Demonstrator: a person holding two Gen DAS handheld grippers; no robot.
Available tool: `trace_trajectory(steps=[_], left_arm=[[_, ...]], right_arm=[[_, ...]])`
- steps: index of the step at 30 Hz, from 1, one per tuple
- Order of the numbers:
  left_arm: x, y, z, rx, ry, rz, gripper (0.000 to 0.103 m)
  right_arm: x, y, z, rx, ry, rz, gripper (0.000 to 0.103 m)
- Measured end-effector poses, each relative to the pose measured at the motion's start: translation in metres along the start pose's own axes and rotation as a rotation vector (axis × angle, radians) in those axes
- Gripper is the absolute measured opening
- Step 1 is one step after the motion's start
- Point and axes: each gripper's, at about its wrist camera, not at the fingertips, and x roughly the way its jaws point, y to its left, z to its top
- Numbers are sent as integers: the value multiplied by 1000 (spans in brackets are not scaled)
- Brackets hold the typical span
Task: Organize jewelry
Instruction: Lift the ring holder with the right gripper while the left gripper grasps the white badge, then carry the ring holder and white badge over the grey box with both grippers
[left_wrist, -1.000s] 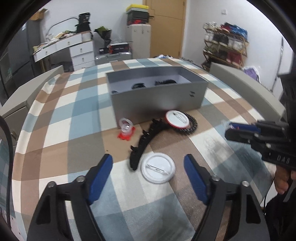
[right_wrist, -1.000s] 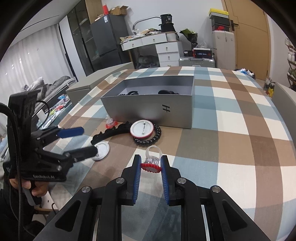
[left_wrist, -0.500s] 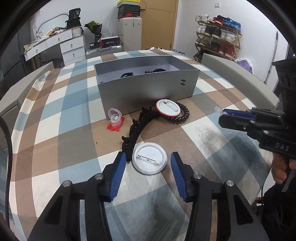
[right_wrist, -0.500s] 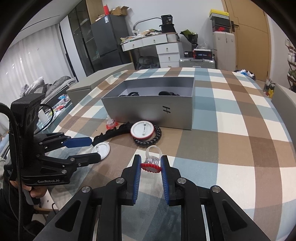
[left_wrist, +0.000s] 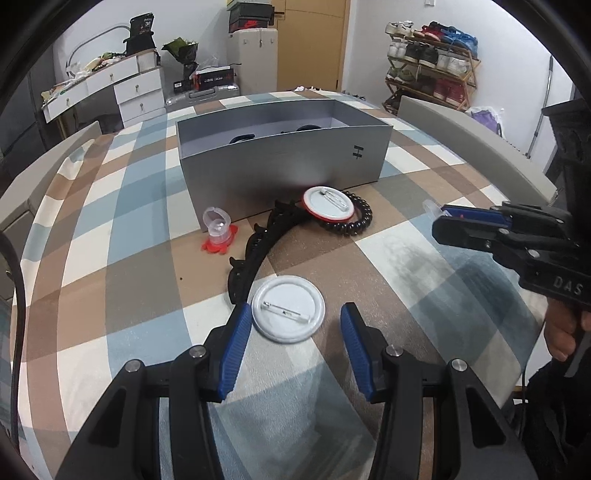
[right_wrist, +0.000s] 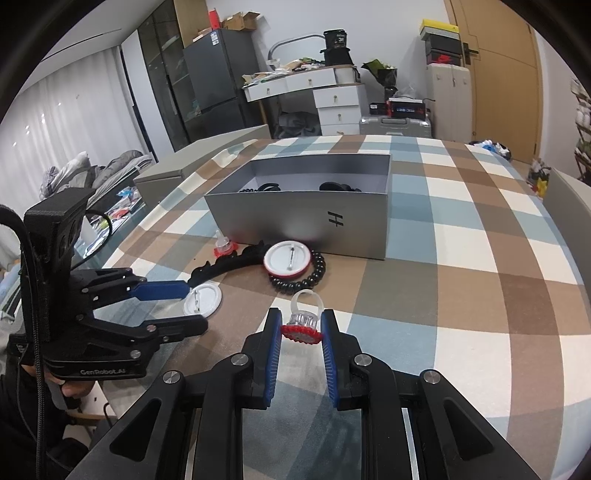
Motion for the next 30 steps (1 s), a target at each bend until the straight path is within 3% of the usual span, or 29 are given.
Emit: trace_trajectory(steps=[2, 15, 25, 30], left_arm=[[2, -4, 0, 19, -8, 32, 36], [-12, -3, -4, 23, -74, 9, 36], [-42, 8, 6, -52, -259, 19, 36], [-53, 18, 12, -90, -343, 58, 36]], right_arm=[[0, 0, 0, -2, 1, 0, 20], [-5, -2, 1, 6, -25, -3, 20], [-31, -13, 10, 88, -170, 61, 20], [-44, -18, 14, 114, -238, 61, 20]])
